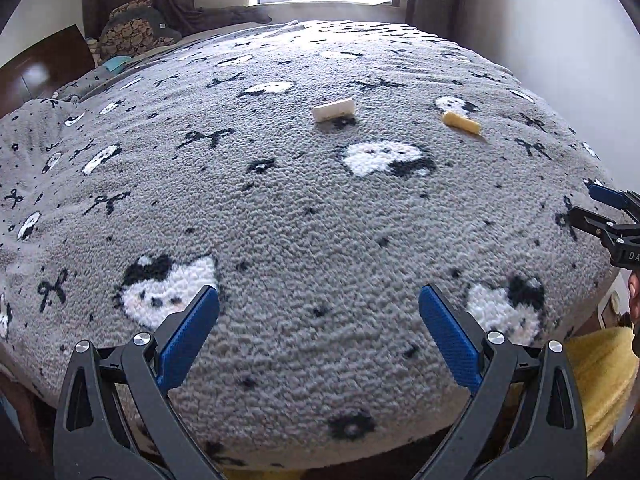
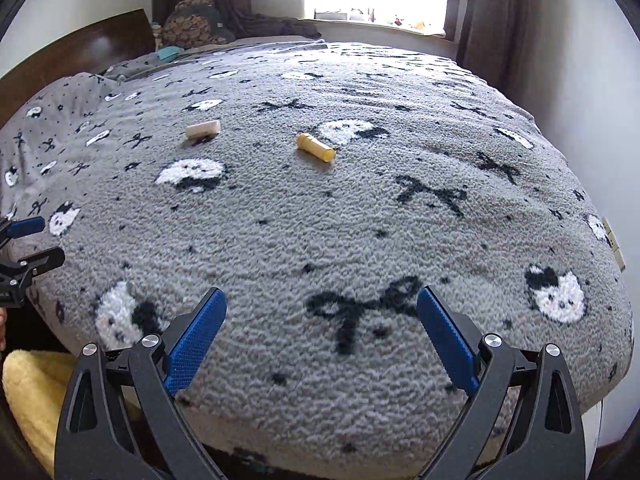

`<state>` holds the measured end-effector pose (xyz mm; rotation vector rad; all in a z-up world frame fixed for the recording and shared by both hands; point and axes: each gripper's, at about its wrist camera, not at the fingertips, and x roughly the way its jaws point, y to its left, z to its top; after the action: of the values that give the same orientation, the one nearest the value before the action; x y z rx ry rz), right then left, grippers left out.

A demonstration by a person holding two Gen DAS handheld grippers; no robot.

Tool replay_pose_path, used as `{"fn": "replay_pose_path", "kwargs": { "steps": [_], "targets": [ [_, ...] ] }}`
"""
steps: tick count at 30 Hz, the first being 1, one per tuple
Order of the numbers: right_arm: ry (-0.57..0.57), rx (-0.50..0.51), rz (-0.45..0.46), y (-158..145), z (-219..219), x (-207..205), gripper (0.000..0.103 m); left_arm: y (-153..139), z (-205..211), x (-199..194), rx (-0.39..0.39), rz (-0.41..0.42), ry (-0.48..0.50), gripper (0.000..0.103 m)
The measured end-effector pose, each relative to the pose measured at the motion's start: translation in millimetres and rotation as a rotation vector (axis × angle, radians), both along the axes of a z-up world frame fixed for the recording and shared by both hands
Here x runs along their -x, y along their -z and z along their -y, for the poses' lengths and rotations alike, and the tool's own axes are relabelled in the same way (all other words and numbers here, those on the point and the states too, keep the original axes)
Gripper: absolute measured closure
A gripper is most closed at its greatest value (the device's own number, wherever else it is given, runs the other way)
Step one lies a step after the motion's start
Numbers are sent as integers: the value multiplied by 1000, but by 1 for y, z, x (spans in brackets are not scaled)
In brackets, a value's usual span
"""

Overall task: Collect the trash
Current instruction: 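Grasp the white tube with the left tool while the right tool grasps the yellow cylinder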

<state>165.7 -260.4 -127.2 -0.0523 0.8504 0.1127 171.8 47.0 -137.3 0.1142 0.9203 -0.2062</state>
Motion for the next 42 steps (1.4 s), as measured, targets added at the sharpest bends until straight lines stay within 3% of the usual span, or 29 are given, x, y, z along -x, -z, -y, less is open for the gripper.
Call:
{"fn": "replay_pose_path", "kwargs": {
  "steps": [11,18,20,22,23,26,31,34,42],
  "targets": [
    [20,1,-14,17,-5,-103,7,15,26,-111,13,-28,10,14],
    [1,11,-23,30,-15,-154,25,30,52,-176,-8,-29,22,24],
    [-14,21,-27,32,-21,-164,26,32,57,-192,3,-30,30,25],
    [-35,45,-22,33,-27,-172,37,33,59,-205,20,-38,35,30],
    [-40,49,-22,34,-28,-175,37,33,60,-211,18,-28,32,36],
    [-62,63,-30,37,-34,-187,40,38,66,-224,15,-30,53,42],
    [-80,65,-44,40,-40,-199,66,41,75,-233,-4,-33,83,62],
    [-95,72,-46,40,-44,-198,75,39,77,-232,4,-45,97,76],
    [-127,70,-77,35,-44,-173,81,36,80,-206,-29,-47,122,85]
  ]
}}
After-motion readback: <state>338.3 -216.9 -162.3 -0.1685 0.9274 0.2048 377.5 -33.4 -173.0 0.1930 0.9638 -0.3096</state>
